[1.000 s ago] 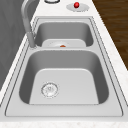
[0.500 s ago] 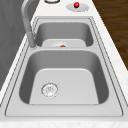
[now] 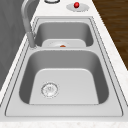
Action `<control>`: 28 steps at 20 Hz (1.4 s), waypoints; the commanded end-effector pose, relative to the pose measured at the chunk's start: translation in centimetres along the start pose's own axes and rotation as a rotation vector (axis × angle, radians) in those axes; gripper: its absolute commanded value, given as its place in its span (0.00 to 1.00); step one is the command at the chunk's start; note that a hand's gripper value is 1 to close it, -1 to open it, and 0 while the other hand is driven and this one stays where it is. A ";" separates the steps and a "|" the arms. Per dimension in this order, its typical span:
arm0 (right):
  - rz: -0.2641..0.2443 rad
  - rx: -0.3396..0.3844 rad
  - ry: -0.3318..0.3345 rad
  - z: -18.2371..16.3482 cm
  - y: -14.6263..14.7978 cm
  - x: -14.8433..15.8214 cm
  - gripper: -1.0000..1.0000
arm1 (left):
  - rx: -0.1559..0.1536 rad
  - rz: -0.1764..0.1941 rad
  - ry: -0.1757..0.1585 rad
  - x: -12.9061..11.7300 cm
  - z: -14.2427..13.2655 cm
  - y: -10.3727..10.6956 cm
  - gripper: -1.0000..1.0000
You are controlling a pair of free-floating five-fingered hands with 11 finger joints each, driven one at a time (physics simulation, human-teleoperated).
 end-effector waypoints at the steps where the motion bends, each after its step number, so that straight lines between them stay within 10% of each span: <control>1: -0.015 0.002 0.000 0.3 -3.2 0.1 1.00 | 0.000 0.000 0.000 0.0 0.0 0.0 0.50; 28: -0.089 0.429 -0.004 -0.7 -24.5 4.6 1.00 | 0.000 0.000 0.000 0.0 0.0 0.0 0.50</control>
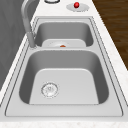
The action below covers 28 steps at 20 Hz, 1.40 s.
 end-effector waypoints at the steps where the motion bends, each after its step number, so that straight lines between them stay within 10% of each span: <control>1: -0.038 0.000 -0.004 1.3 -3.4 -0.8 1.00 | 0.000 0.000 0.000 0.0 0.0 0.0 0.50; 7: -0.008 0.107 0.012 2.7 -8.0 1.5 1.00 | 0.000 0.000 0.000 0.0 0.0 0.0 0.50; 8: -0.010 0.126 0.017 2.6 -8.9 2.0 0.00 | 0.000 0.000 0.000 0.0 0.0 0.0 0.50; 28: -0.061 0.232 -0.077 7.4 -26.9 -3.6 0.00 | 0.000 0.000 0.000 0.0 0.0 0.0 0.50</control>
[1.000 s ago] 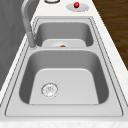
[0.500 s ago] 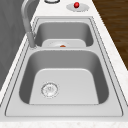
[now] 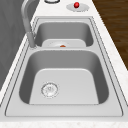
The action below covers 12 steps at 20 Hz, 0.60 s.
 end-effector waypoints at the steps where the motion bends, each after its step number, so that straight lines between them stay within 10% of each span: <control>1: 0.013 0.048 0.040 1.0 -2.5 -1.6 0.00 | 0.000 0.000 0.000 0.0 0.0 0.0 0.50; 12: 0.067 0.156 0.055 0.4 -9.5 -7.5 0.00 | 0.000 0.000 0.000 0.0 0.0 0.0 0.50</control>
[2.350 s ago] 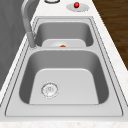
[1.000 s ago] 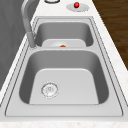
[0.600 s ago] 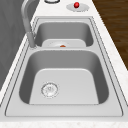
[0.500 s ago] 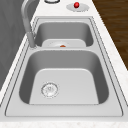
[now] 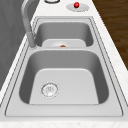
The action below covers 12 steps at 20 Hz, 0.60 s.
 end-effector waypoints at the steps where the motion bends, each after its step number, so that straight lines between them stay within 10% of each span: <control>1: 0.046 0.071 0.053 -0.9 -2.2 -2.4 0.00 | 0.000 0.000 0.000 0.0 0.0 0.0 0.50; 12: 0.084 0.202 0.106 -3.8 -8.8 -9.6 0.00 | 0.000 0.000 0.000 0.0 0.0 0.0 0.50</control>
